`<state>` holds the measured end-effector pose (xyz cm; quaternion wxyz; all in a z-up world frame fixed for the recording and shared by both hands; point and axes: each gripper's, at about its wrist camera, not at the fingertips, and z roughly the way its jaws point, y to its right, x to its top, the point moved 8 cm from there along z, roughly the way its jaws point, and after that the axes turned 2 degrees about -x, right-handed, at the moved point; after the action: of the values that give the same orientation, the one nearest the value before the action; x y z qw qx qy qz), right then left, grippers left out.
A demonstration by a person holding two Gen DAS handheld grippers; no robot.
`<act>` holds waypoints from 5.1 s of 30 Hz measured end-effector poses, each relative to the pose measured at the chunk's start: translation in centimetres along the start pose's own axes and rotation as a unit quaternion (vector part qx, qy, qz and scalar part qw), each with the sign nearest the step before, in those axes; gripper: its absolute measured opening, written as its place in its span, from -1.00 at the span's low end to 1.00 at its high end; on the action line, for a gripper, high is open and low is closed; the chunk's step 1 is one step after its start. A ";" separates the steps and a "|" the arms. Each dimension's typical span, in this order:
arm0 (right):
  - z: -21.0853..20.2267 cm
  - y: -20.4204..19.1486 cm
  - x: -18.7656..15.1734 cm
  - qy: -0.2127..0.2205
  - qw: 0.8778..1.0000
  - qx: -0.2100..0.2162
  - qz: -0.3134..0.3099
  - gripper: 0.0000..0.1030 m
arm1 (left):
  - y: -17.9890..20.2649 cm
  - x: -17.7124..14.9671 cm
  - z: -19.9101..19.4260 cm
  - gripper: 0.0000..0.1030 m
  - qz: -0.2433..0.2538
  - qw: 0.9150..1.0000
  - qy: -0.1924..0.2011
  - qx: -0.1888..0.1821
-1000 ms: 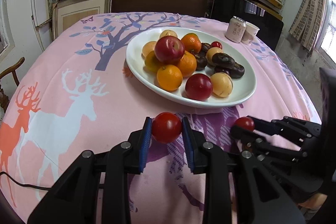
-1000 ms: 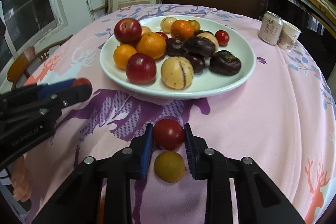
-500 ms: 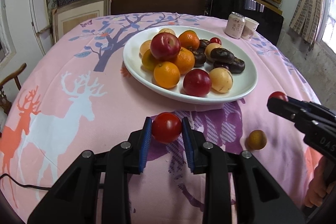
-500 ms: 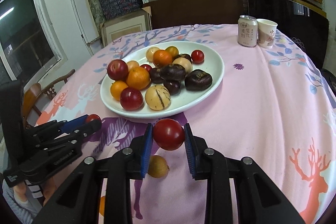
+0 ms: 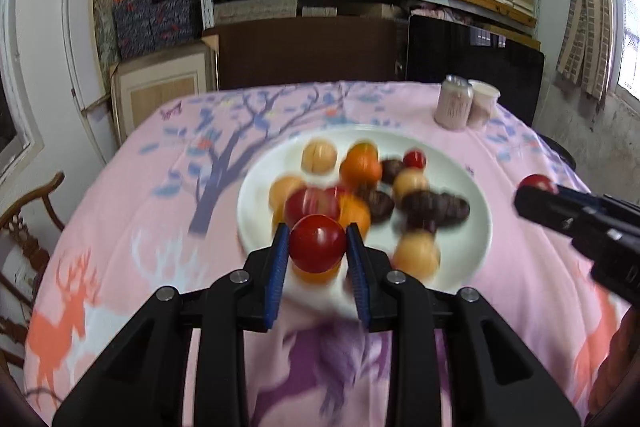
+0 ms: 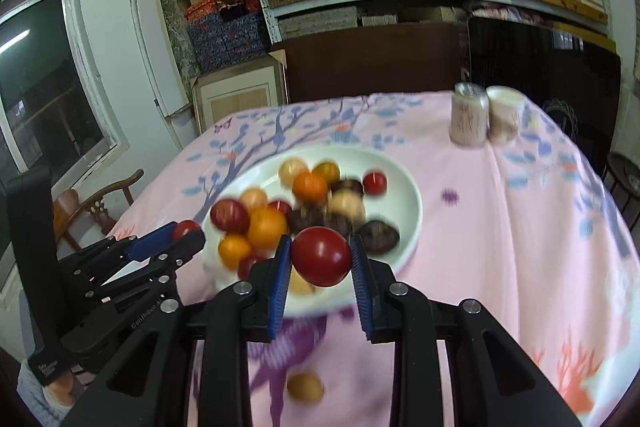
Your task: Organize fruits
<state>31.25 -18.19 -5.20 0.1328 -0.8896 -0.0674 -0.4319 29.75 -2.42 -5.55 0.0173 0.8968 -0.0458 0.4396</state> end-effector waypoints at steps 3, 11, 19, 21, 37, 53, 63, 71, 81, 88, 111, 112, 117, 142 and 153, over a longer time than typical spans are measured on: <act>2.2 -0.1 1.2 -0.009 1.000 -0.003 0.002 -0.42 | 0.5 2.1 1.4 -0.45 0.007 1.000 0.009 0.004; 6.5 0.2 1.2 -0.032 0.999 -0.014 -0.004 -0.41 | 0.4 3.4 5.4 -0.43 0.000 1.000 -0.006 -0.002; 6.1 1.1 1.8 -0.007 1.000 -0.021 0.006 0.13 | 0.8 2.9 6.0 0.06 0.010 1.000 -0.003 0.014; 5.7 1.1 1.9 -0.005 1.000 -0.017 0.009 0.14 | 0.7 3.0 5.6 0.09 0.010 1.000 0.000 0.015; -1.7 1.1 -2.9 0.020 0.999 -0.012 0.028 0.30 | 2.6 -2.5 -3.2 0.38 0.033 0.999 0.011 -0.003; -2.6 3.6 -7.7 -0.017 0.997 -0.001 0.073 0.36 | 9.0 -14.3 -6.9 0.46 0.125 0.974 -0.084 -0.167; -1.1 1.1 -9.2 -0.057 0.998 0.002 0.020 0.36 | 9.6 -15.3 -5.6 -0.22 0.117 0.965 -0.132 -0.194; 0.6 -1.2 -11.0 -0.093 0.995 -0.005 -0.042 0.35 | 6.8 -14.5 -6.2 -0.23 0.082 0.977 -0.112 -0.161; 2.1 -1.9 -12.4 -0.127 0.990 -0.001 -0.057 -0.27 | 6.7 -14.6 -5.7 -0.23 0.076 0.977 -0.122 -0.155; 1.9 -1.9 -12.3 -0.121 0.991 0.003 -0.054 -0.44 | 6.6 -14.7 -5.4 -0.23 0.074 0.977 -0.126 -0.154; 0.6 2.3 4.1 0.015 1.000 -0.008 0.026 -0.44 | -0.5 6.0 1.4 -0.23 -0.019 1.000 0.000 -0.006; 1.5 2.2 4.3 0.009 1.000 -0.007 0.025 -0.44 | -0.7 6.4 2.4 -0.23 -0.021 1.000 -0.003 -0.001; 5.6 1.5 4.0 -0.019 1.000 -0.009 0.015 -0.44 | -1.4 6.4 6.0 -0.23 -0.025 0.999 -0.019 0.005; 3.4 1.3 2.0 0.019 0.999 -0.035 0.006 0.51 | -0.6 3.8 2.2 0.81 -0.005 0.999 0.012 0.034; -1.8 2.4 -0.8 0.055 0.996 -0.070 0.012 0.93 | 0.4 0.5 -2.2 0.92 0.007 0.999 0.011 0.043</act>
<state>29.95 -20.99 -5.17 0.0783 -0.8725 -0.0191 -0.4819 28.28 -2.71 -3.87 -0.0241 0.8914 -0.0329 0.4514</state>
